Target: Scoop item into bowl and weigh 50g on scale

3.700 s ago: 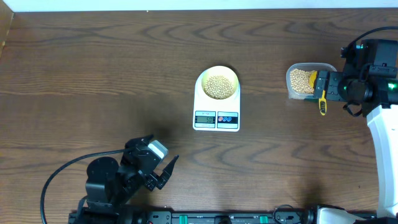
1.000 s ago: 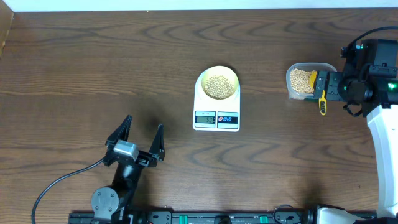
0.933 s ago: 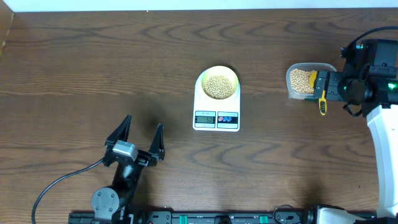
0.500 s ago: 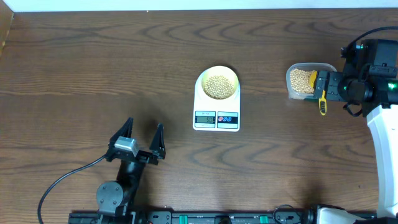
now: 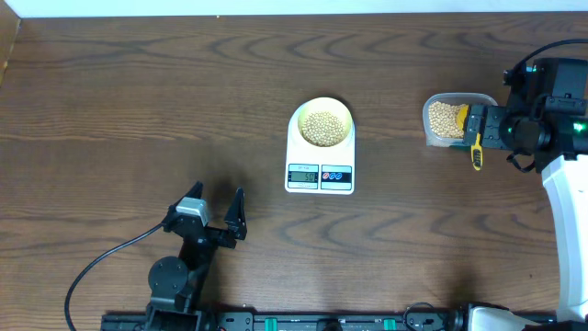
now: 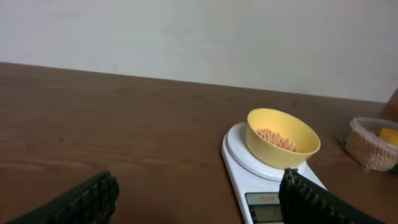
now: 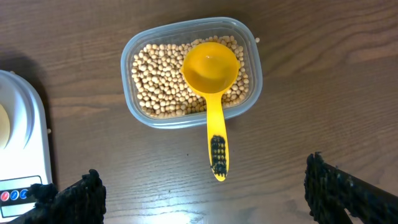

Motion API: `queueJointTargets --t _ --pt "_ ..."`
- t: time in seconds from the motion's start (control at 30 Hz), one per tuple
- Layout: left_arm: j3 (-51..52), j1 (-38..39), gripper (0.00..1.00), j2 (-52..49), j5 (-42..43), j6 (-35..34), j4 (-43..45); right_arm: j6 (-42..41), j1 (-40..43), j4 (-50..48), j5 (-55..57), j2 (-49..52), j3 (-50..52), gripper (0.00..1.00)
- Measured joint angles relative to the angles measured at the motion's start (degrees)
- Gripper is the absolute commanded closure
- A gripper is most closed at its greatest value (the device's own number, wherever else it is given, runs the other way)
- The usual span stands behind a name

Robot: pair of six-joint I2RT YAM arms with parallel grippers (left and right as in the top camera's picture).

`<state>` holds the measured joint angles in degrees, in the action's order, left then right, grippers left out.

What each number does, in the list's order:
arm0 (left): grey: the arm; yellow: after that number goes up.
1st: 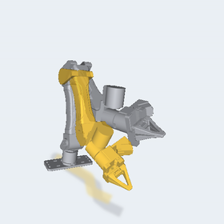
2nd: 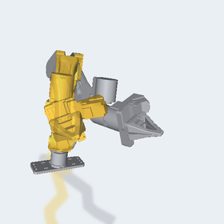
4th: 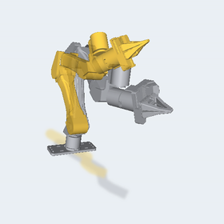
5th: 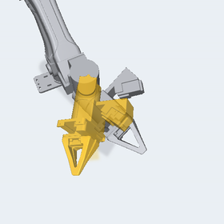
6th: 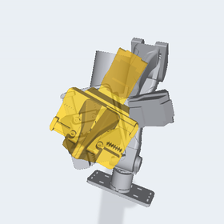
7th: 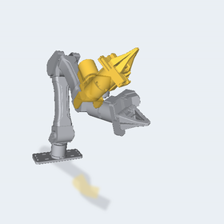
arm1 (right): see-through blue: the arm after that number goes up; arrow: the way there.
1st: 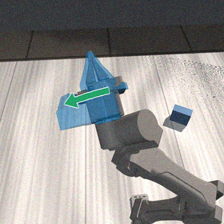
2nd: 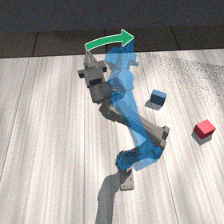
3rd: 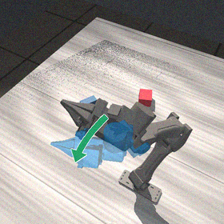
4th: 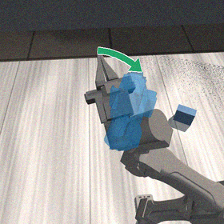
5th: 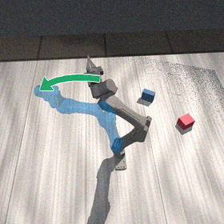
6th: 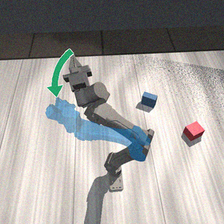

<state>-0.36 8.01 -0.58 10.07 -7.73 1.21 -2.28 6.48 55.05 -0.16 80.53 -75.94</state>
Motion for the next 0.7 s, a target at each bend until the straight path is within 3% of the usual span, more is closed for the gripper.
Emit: queueJointTargets --t 0.7 --pt "-0.4 0.0 0.16 0.0 -1.4 0.0 -1.9 0.0 0.0 0.0 0.0 0.0 0.0 0.01"
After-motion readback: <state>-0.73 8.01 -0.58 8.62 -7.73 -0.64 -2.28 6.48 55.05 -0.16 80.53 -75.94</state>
